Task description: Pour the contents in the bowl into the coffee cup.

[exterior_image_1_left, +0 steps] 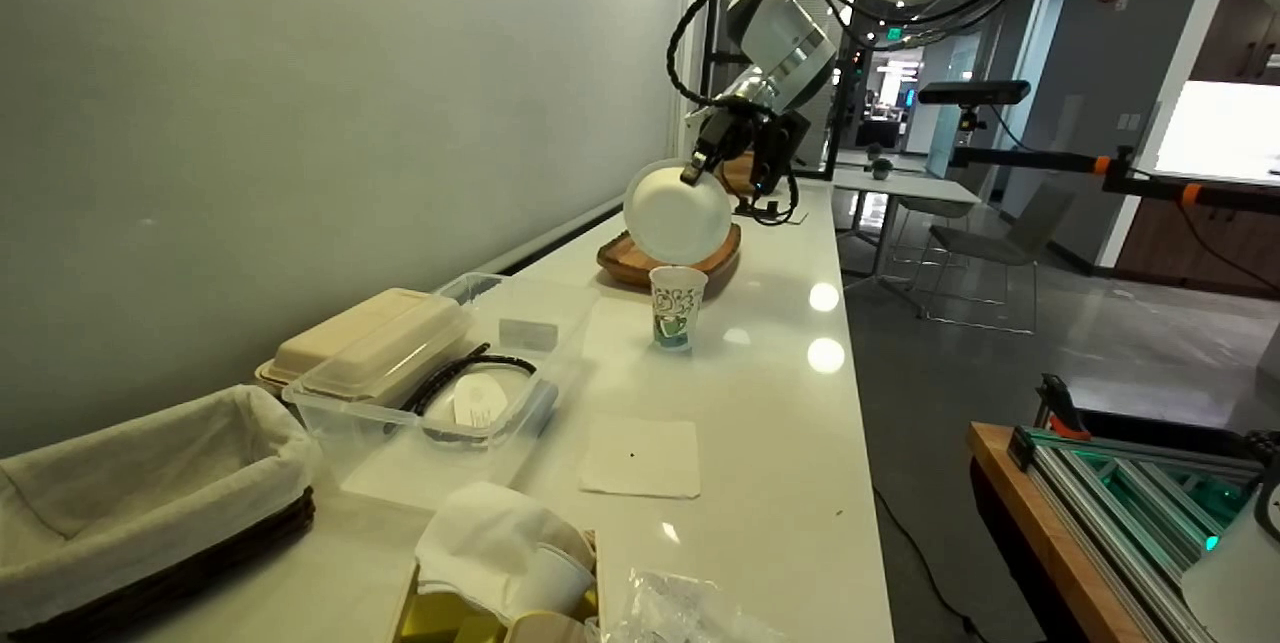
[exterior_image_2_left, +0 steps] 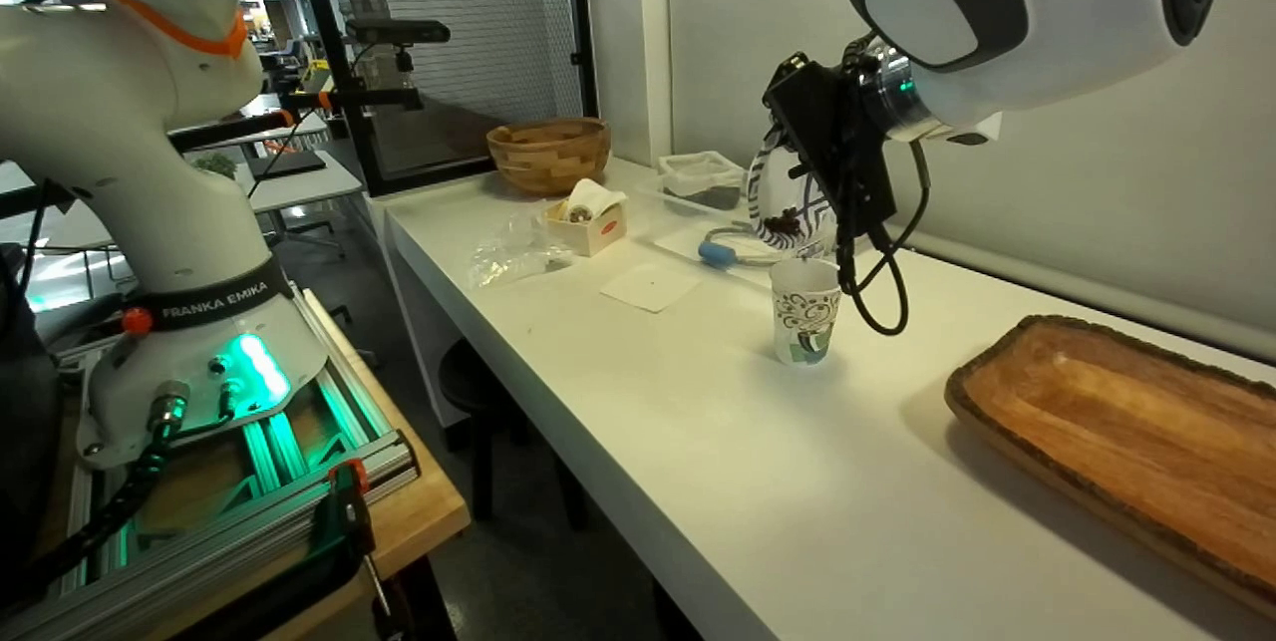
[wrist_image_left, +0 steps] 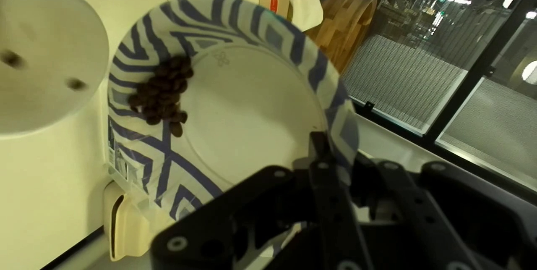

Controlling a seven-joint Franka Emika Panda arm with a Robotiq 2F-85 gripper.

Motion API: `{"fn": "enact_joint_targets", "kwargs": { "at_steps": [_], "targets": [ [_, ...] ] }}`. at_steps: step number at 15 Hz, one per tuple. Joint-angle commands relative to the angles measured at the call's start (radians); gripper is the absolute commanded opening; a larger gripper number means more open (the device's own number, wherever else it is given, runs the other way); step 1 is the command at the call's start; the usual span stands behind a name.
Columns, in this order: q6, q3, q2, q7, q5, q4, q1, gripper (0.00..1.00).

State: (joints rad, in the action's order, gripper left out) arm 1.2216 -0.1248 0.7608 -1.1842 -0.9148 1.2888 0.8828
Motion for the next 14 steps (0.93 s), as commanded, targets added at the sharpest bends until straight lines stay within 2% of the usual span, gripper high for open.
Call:
{"fn": "enact_joint_targets", "kwargs": {
  "at_steps": [1, 14],
  "targets": [
    [-0.051, 0.014, 0.038, 0.020, -0.024, -0.051, 0.021, 0.02],
    [-0.129, 0.033, 0.069, 0.015, -0.074, -0.089, 0.056, 0.02]
  ]
}}
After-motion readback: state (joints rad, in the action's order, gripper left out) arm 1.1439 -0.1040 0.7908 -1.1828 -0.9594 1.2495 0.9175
